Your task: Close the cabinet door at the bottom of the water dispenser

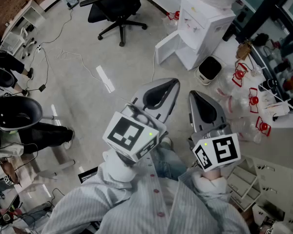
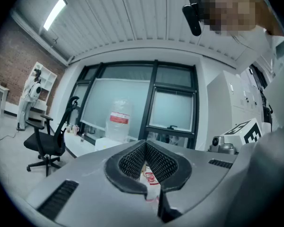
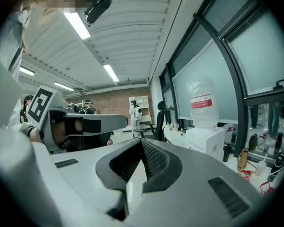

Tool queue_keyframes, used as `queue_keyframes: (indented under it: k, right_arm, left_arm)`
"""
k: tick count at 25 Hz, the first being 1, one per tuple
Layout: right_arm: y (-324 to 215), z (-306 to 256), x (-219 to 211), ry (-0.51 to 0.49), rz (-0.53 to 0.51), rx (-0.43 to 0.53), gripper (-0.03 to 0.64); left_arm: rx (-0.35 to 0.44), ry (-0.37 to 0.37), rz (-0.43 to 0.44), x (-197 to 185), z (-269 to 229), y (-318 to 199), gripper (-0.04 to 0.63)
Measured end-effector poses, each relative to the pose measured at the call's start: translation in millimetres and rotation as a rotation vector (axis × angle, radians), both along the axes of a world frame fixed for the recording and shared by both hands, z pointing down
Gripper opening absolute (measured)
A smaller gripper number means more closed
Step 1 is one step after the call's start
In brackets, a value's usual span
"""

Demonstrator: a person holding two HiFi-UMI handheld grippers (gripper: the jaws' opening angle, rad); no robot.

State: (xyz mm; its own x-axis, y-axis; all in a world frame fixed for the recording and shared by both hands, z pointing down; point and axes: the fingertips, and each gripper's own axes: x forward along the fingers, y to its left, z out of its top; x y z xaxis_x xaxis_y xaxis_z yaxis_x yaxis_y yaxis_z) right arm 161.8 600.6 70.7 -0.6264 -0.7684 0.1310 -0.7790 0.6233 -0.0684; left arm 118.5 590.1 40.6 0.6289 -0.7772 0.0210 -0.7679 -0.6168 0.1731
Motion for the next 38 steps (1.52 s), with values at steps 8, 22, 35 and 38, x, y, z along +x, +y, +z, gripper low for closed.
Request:
queue_keyframes:
  k: [8,22,35,38]
  right_arm:
    - [9.3,-1.3,12.3,0.002,-0.023,0.014,0.012]
    - [13.2,1.3,20.9,0.005,-0.031,0.018,0.012]
    - [-93.0,4.7,-43.3,0.028,0.031,-0.002,0.012]
    - [-126.7,3.1,-66.3,0.026,0.041,-0.007,0.012]
  left_arm:
    - [0.010,0.003,-0.028,11.3,-1.1,8.2,0.011]
    - [0.012,0.010,-0.103,-6.4,1.5,9.1,0.011]
    - [-0.002,0.026,-0.080,-82.2,5.5,-102.4,0.011]
    - [-0.008,0.027,-0.072,-104.8,4.6,-136.3,0.011]
